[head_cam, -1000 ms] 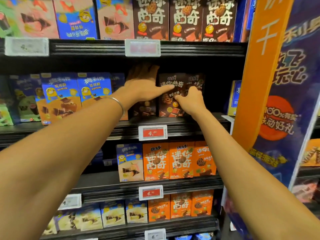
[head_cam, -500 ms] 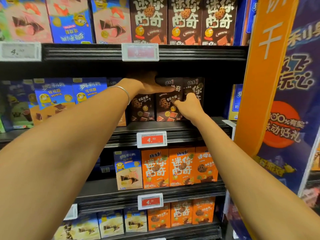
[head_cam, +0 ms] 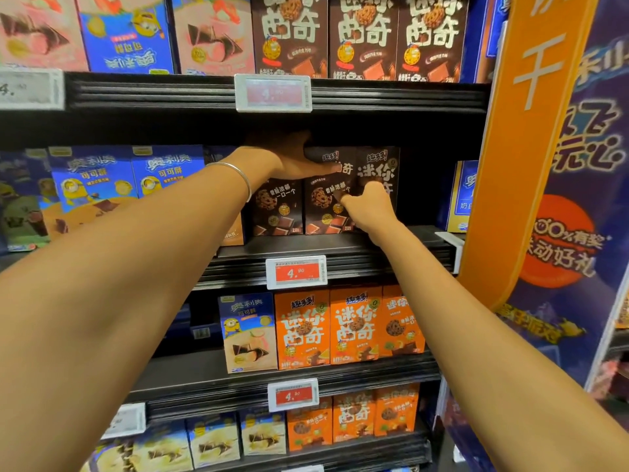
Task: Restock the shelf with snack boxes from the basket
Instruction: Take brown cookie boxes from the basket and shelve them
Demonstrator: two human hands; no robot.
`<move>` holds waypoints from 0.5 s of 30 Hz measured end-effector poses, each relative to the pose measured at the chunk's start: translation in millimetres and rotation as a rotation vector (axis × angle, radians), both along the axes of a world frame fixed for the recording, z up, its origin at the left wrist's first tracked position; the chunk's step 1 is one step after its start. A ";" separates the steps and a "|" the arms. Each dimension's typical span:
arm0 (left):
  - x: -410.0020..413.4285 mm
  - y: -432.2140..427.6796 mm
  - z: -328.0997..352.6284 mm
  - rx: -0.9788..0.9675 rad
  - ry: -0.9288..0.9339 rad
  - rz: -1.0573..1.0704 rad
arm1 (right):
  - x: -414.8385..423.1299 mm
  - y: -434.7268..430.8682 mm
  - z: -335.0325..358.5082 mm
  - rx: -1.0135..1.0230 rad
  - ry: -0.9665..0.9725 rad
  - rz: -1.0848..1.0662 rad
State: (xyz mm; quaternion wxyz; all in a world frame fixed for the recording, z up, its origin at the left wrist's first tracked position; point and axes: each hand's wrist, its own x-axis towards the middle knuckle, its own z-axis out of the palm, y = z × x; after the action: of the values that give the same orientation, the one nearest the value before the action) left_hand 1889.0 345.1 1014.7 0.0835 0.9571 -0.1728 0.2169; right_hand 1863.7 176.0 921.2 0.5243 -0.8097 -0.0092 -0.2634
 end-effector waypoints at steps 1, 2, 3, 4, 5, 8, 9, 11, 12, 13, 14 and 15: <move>0.1 -0.7 -0.2 0.010 -0.008 0.004 | 0.9 0.1 0.3 0.017 0.000 0.014; 0.5 -1.5 -0.6 0.020 -0.020 0.007 | 1.2 -1.0 -0.1 0.036 0.003 0.030; 1.0 -2.7 -0.9 0.033 -0.033 0.011 | 3.2 -2.8 -0.6 0.039 0.004 0.037; 1.3 -3.7 -1.1 0.046 -0.041 0.014 | 2.4 -3.0 -0.4 0.060 0.015 0.048; 1.2 -4.7 -0.9 0.056 -0.040 0.018 | 3.4 -3.5 -0.6 0.083 0.021 0.052; 0.4 -5.8 1.4 0.067 -0.022 0.020 | 4.6 -4.3 0.1 0.127 0.046 0.075; 0.2 -5.5 1.8 0.074 -0.024 0.022 | 5.5 -5.2 -0.1 0.133 0.040 0.075; 0.1 -5.3 1.9 0.091 -0.037 0.029 | 7.6 -9.8 0.6 0.203 -0.029 0.028; 0.2 -5.2 1.4 0.098 -0.045 0.032 | 7.3 -13.4 1.3 0.248 -0.077 -0.037; 0.6 -5.1 0.9 0.103 -0.051 0.037 | 8.7 -18.2 2.2 0.274 -0.118 -0.122; 1.0 -4.9 0.6 0.107 -0.057 0.042 | 12.4 -23.9 3.3 0.277 -0.133 -0.207; 1.5 -4.8 0.2 0.109 -0.062 0.046 | 17.0 -29.5 4.5 0.265 -0.121 -0.274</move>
State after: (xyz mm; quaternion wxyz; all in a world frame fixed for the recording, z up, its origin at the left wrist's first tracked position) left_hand 1890.6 340.2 1015.0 0.0210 0.9568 -0.1650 0.2385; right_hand 1880.8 146.5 925.7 0.5841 -0.7100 0.1040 -0.3794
